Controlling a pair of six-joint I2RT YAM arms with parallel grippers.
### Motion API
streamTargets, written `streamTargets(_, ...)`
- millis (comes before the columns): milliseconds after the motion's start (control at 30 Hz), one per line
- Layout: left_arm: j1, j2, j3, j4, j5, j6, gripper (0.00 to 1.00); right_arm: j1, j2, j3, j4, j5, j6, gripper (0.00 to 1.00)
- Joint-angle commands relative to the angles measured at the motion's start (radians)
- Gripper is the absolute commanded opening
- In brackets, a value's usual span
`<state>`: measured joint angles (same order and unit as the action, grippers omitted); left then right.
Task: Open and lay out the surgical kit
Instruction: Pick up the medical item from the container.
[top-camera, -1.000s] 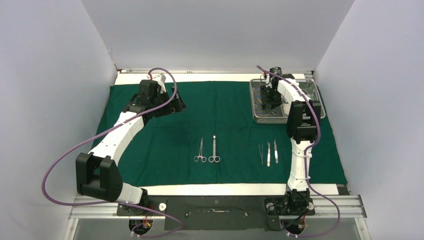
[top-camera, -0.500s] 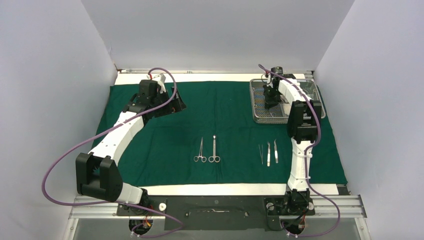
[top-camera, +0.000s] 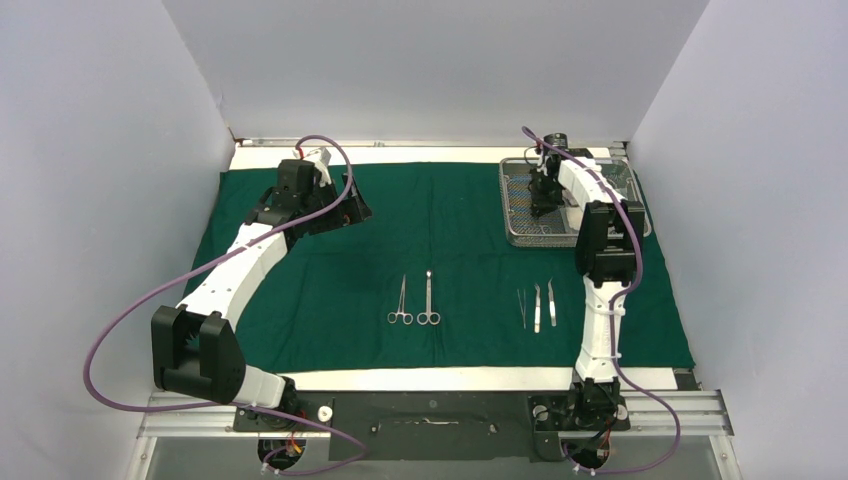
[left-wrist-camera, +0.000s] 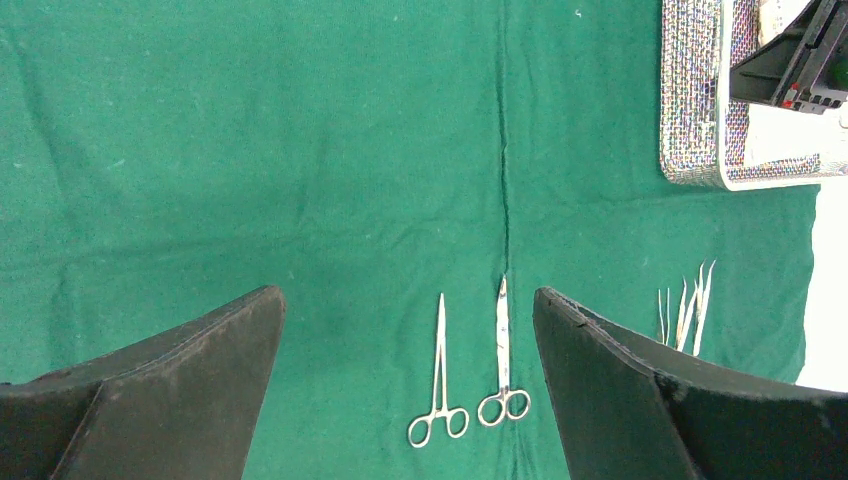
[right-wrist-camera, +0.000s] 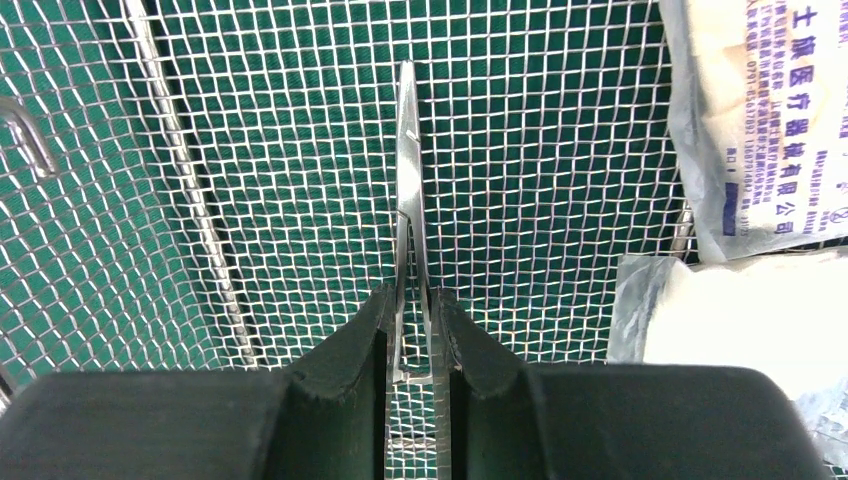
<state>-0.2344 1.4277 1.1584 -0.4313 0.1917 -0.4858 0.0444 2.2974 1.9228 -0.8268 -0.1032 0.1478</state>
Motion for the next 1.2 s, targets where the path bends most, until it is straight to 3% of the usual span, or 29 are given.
streamTargets(0,0.007,-0.03,0.013,0.025,0.016,0.008,0.93,0.002,-0.07,-0.024,0.047,0.07,0.021,0.07)
streamTargets(567,0.007,-0.034,0.006,0.039,0.032,-0.002,0.93,-0.003,-0.159,0.019,0.05,0.078,0.06,0.08)
streamTargets(1167,0.004,-0.018,0.006,0.151,0.228,-0.075,0.92,-0.025,-0.297,0.045,0.036,-0.137,0.164,0.09)
